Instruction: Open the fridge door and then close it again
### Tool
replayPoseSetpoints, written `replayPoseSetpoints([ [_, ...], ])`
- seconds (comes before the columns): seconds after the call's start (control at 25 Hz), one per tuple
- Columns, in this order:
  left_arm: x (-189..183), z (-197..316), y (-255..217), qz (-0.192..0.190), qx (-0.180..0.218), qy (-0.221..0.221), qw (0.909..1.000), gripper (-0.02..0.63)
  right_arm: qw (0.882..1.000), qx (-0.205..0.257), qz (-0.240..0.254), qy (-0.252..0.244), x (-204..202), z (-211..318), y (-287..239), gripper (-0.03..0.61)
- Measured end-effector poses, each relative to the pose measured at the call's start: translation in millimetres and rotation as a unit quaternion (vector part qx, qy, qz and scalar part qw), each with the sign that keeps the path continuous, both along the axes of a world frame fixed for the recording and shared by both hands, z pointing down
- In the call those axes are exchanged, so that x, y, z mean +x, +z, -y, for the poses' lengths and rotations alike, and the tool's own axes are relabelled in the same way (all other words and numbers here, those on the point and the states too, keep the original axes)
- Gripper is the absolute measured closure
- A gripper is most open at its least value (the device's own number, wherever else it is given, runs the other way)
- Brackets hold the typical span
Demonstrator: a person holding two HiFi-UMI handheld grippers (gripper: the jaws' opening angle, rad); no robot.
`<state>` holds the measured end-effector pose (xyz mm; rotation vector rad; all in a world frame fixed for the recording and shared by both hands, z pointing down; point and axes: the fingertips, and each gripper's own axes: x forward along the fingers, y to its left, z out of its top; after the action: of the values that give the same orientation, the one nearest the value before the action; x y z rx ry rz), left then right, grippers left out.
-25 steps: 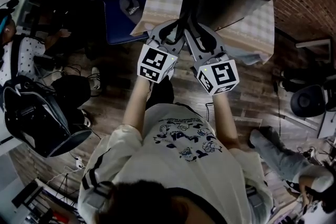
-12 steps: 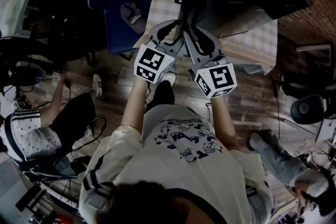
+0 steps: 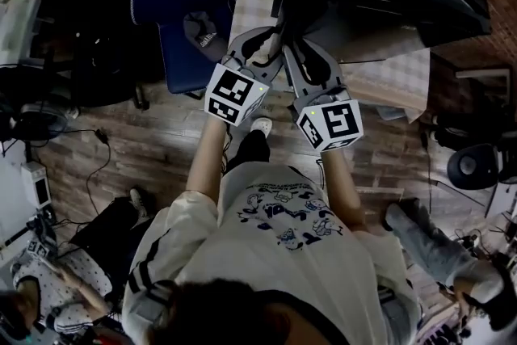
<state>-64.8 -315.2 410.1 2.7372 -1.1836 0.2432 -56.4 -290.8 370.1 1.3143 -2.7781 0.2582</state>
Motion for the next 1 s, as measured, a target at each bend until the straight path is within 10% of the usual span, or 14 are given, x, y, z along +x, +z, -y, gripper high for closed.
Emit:
replayPoseSetpoints([
  [1.0,-14.4,91.0,5.7,-0.013,0.003,-0.012,0.9998,0.454,0.998,-0.017,0.012,0.054,-0.2,64.4,12.4,0.482],
])
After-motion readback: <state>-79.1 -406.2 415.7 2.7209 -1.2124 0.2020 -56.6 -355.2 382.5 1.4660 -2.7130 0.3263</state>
